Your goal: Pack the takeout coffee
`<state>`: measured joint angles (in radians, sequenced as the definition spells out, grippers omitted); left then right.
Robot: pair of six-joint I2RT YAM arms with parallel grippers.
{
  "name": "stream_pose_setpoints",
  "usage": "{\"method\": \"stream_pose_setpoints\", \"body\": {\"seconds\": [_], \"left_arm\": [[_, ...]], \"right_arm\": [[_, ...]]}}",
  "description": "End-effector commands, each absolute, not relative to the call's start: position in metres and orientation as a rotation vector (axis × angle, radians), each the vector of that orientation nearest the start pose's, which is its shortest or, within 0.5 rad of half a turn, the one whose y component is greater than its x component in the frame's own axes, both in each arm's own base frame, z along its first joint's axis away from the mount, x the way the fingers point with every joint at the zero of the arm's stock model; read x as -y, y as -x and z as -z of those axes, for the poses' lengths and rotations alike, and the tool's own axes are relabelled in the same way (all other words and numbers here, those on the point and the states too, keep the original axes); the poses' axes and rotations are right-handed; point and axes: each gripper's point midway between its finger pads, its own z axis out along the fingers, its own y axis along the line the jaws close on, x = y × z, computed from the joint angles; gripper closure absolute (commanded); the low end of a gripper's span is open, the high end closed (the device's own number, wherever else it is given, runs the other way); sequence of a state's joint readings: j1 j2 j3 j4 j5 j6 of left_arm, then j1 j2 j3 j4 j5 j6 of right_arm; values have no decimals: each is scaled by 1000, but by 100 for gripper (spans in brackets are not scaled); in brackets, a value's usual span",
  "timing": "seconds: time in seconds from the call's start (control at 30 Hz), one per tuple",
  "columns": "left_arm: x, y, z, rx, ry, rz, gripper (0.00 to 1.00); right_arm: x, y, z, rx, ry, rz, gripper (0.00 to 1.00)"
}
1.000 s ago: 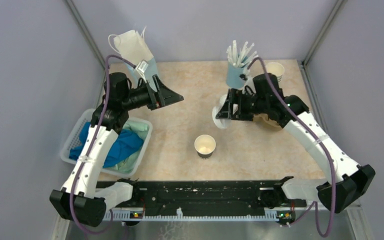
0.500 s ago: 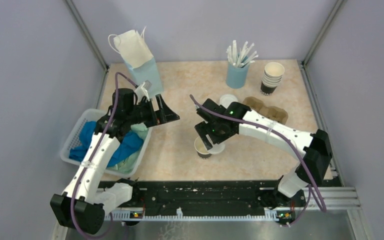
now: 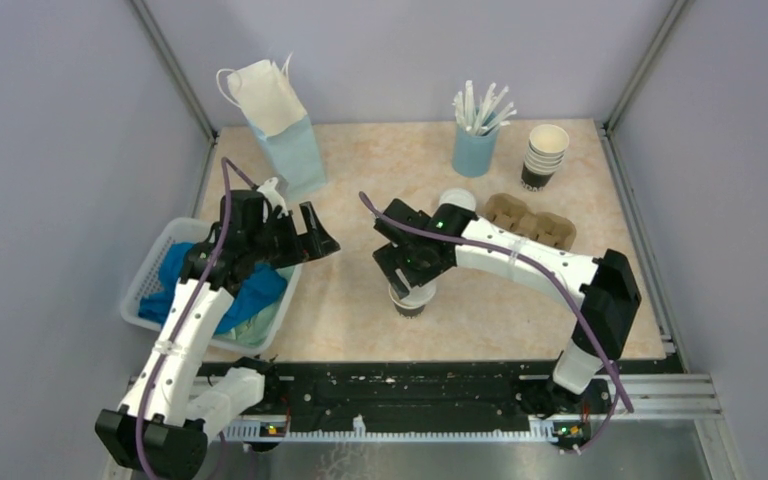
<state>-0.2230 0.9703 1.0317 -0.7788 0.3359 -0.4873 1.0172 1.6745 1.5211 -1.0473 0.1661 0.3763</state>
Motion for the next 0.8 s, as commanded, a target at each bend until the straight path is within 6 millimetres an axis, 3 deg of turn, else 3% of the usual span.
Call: {"method": "stream_pose_setpoints", "body": {"seconds": [0.0, 0.77], "left_arm": [[115, -240, -236, -2292, 149, 630, 2], [114, -237, -235, -2289, 127, 627, 2]], "right_arm": [[-311, -202, -160, -2579, 832, -204, 22], [-319, -199, -151, -2594, 847, -170, 20]]}}
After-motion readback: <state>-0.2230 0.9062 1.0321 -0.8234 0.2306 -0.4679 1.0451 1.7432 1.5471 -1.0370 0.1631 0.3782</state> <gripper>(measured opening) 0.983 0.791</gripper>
